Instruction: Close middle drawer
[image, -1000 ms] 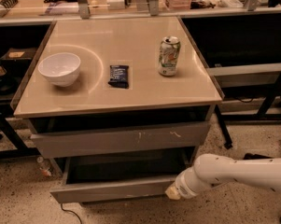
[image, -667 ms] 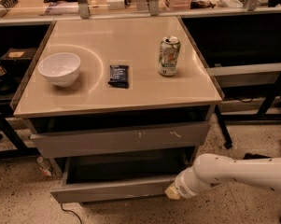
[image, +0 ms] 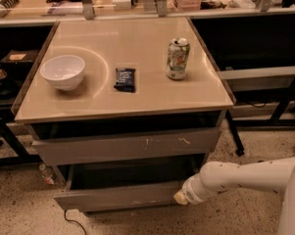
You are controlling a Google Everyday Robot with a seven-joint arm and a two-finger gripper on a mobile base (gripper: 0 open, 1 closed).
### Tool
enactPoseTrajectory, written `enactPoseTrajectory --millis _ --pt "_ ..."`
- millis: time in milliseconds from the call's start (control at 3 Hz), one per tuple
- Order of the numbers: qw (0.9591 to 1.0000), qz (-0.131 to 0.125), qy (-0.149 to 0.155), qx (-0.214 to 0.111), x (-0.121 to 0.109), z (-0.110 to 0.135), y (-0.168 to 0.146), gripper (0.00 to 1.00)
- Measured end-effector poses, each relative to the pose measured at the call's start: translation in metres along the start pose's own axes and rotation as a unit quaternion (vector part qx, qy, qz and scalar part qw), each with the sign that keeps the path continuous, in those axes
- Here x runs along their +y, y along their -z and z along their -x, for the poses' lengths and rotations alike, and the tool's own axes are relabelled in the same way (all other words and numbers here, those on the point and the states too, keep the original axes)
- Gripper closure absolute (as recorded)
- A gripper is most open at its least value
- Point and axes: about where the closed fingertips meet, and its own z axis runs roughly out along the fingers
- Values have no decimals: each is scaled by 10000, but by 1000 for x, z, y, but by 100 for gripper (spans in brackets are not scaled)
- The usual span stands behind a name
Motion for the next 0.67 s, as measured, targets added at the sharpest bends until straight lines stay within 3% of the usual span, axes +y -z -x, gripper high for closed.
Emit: enactPoseTrajectory --millis 667 --pt "9993 -316 -71 -211 -35 24 -16 100"
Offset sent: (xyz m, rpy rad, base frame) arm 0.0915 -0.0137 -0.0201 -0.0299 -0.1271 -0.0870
